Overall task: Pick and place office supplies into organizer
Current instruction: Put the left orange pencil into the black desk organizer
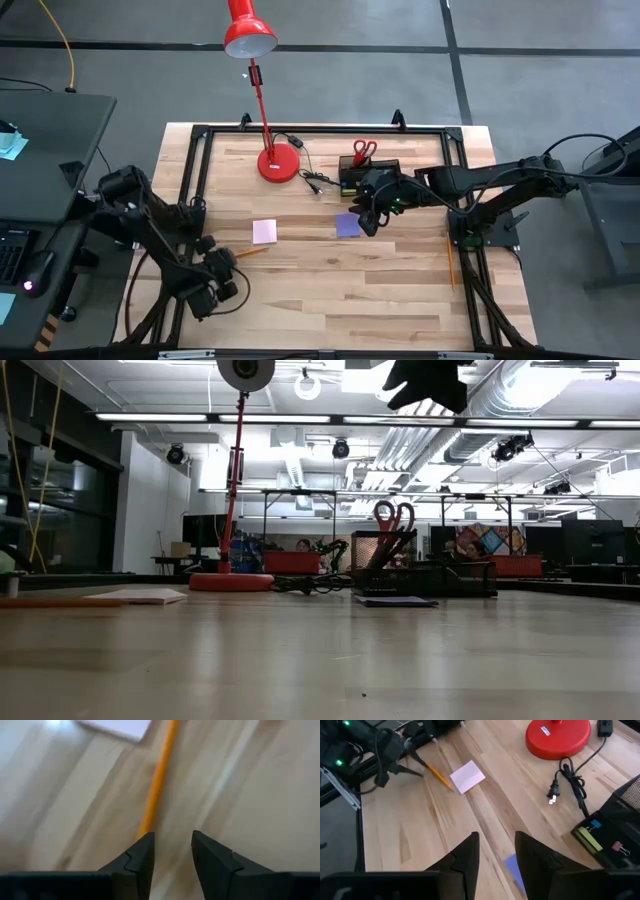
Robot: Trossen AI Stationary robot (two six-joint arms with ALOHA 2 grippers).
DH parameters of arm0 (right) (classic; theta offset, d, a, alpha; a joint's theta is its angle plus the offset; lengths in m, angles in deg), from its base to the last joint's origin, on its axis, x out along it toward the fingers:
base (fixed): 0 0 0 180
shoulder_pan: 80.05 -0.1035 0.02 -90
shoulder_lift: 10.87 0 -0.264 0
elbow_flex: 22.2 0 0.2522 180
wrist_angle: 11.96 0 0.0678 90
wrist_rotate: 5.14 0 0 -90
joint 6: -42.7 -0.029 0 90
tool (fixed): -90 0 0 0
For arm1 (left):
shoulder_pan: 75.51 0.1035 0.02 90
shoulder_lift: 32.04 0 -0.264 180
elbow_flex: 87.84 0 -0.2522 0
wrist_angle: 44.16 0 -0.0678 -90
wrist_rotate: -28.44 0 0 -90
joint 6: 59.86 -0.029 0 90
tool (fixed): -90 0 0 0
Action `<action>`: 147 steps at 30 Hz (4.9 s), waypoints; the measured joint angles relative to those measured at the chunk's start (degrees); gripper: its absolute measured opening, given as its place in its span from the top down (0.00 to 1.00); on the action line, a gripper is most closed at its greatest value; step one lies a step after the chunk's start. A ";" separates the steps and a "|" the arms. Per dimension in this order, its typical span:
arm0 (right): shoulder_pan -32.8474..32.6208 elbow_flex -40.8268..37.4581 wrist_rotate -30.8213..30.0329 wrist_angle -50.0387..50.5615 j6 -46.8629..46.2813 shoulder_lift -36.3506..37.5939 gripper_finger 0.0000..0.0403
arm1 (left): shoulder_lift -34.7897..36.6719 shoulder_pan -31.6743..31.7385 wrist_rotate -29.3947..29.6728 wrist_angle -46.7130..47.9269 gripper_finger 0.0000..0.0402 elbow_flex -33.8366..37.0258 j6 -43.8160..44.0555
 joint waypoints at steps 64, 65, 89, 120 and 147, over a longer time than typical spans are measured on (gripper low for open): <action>0.02 0.00 -5.87 -2.88 4.41 0.00 0.72 | 26.19 3.41 -21.53 -3.10 0.82 15.18 -15.88; 0.02 0.00 -5.85 -2.87 4.42 0.00 0.72 | 25.88 3.41 -21.35 -3.19 0.85 15.18 -15.88; 0.02 0.00 -5.85 -2.84 4.46 0.00 0.72 | 25.93 3.41 -12.43 -12.38 0.96 15.14 -14.30; -1.04 -0.04 2.00 -5.96 2.30 -5.29 0.72 | 13.61 -0.01 24.09 -22.60 0.69 16.84 -1.74; -0.96 -0.02 5.36 -5.42 -2.15 -4.79 0.72 | -1.78 -11.50 27.05 -39.88 0.71 20.25 1.20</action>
